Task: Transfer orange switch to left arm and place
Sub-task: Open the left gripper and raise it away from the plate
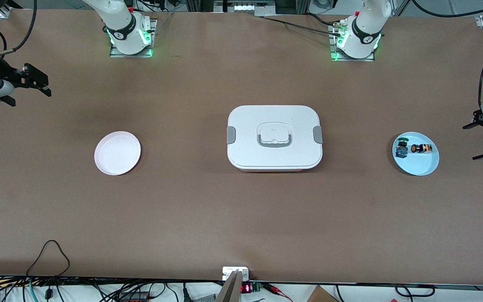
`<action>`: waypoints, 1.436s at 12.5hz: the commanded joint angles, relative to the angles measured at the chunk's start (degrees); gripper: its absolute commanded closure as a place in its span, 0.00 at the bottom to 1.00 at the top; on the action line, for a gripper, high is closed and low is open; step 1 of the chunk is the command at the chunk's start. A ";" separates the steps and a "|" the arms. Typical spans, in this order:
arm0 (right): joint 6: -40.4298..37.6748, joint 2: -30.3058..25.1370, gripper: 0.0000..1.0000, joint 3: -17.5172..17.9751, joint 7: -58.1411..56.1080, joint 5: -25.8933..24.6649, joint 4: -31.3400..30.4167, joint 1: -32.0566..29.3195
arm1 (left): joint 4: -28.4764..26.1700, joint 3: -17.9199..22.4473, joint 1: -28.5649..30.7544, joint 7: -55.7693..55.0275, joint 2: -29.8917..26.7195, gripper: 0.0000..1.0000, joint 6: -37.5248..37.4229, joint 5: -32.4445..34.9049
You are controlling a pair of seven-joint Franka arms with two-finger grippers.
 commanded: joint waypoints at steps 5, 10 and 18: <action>-0.08 0.50 0.00 -0.09 -0.03 1.30 0.92 -0.36 | 7.03 0.68 -11.19 -25.57 -3.31 0.00 -3.93 5.09; -0.17 0.58 0.00 -0.62 -0.39 1.65 0.92 -0.53 | 6.86 0.77 -14.10 -54.40 -5.86 0.00 -7.44 4.04; -0.08 0.59 0.00 -0.89 -0.39 2.01 0.92 -0.36 | 6.24 4.36 -17.96 -85.88 -6.48 0.00 -16.04 -1.94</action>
